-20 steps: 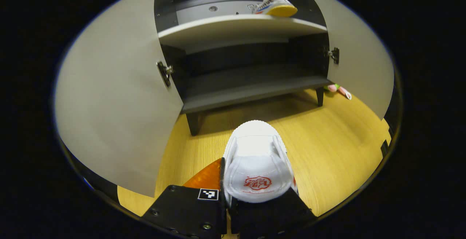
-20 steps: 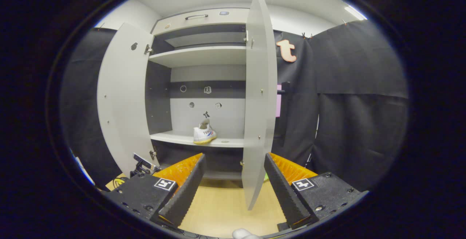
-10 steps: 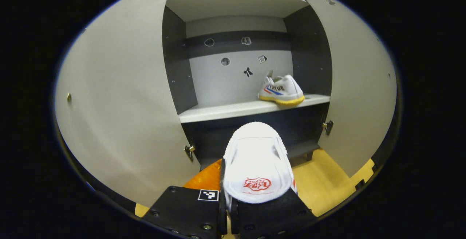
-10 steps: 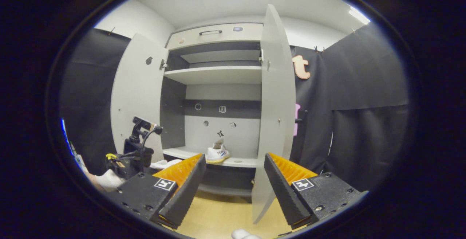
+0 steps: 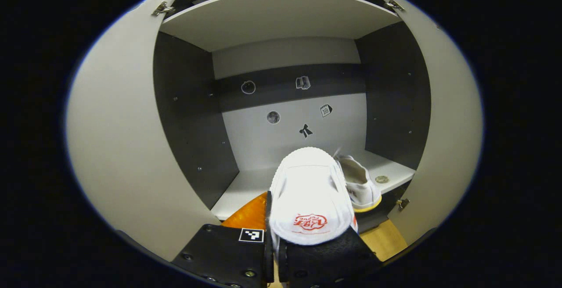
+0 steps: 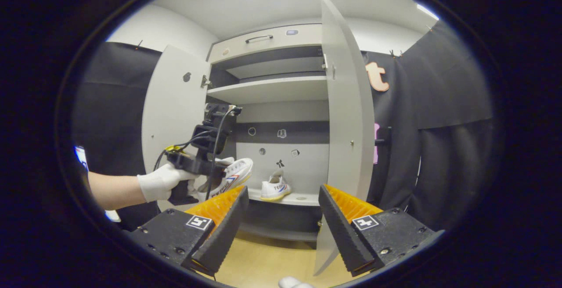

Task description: Grab one shoe with the right hand and put it into the shoe cabinet, grab the other shoe with the left hand and put it into the shoe cabinet; then close the right door with the right hand and the left door with the left hand.

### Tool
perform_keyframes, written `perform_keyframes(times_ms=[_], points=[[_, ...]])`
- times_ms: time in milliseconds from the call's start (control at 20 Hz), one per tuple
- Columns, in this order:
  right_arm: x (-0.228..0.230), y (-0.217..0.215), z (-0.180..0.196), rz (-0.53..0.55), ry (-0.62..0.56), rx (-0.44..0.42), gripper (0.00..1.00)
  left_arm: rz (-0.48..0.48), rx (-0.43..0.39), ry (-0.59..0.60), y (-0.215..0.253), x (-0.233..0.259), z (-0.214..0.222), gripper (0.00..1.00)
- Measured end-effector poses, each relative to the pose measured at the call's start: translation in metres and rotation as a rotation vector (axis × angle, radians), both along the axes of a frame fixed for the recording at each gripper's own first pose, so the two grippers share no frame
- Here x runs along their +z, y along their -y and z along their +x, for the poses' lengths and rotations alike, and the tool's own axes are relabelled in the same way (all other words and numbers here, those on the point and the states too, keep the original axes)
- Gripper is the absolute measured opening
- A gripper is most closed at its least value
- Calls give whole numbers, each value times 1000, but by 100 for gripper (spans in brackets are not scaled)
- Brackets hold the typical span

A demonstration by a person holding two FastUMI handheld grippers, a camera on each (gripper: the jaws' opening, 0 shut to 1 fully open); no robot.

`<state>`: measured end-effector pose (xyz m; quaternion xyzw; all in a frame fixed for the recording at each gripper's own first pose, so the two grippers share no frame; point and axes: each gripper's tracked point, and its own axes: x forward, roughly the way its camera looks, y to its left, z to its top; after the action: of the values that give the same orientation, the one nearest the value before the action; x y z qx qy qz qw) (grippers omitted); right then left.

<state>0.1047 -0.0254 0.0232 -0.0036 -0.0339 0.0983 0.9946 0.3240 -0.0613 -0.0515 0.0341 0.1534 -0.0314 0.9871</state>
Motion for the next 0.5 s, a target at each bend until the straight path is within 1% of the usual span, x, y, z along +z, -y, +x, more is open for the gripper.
perform_keyframes(times_ms=[100,250,350,450,500], points=[[0,-11,3,-7,-6,44,100,1,-1,-27,1,3,24,14],[3,-30,4,-22,-7,119,100,61,1,-149,-3,-17,53,15],[5,-33,8,-33,-2,135,100,88,-7,-212,-2,-28,62,14],[5,-33,11,-36,-3,144,99,80,-17,-273,3,-44,68,14],[5,-31,12,-35,-5,146,100,78,-9,-299,1,-51,72,14]])
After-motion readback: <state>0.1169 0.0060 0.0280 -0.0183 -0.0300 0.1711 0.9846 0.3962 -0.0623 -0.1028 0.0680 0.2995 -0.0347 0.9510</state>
